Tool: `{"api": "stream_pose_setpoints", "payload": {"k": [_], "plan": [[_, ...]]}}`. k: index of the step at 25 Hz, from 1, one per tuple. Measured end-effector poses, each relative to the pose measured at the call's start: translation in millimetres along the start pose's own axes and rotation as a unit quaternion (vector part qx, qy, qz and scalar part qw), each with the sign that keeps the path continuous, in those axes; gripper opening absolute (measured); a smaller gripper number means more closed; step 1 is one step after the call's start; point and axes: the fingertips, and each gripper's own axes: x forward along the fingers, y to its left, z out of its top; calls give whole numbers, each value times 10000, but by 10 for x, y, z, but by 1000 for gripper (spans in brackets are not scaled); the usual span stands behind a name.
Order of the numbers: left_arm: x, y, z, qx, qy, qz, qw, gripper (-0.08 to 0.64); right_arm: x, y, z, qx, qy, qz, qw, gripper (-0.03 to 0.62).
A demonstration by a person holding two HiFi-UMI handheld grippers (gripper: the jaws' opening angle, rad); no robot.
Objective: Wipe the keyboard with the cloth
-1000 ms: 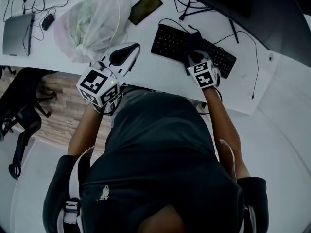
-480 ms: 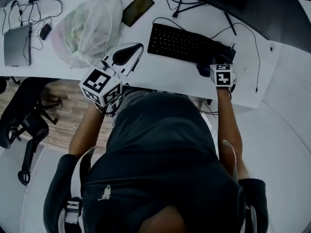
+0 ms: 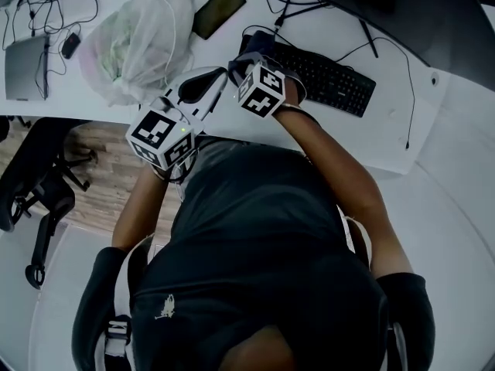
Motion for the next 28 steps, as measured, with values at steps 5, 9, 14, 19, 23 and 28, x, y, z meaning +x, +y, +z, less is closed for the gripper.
{"api": "stream_pose_setpoints", "payload": {"k": [5,9,14,19,23,28], "plan": [[13,128,23,-185,-89,145,9997,2,-223,-234,-610,793,-17,-110,9968,43],[82,233,48,-237,-73,127,9996,2,-798,-566,-1602,2383,86,-798,9679,41],[209,324,167,-220,-83,76,9997,2,-1550,-843,-3454,3929,1090,-2057,8896,41],[303,328,157,-160,63,-50,9998,2,-2157,-1235,-3784,4347,1379,-3162,8319,43],[366,296,185,-132,81,-103,9998,2,-1692,-1293,-3118,3292,1394,-2811,8906,43],[375,263,210,-122,4,-130,9998,2,-929,-1005,-1930,1735,1060,-2227,9534,43]]}}
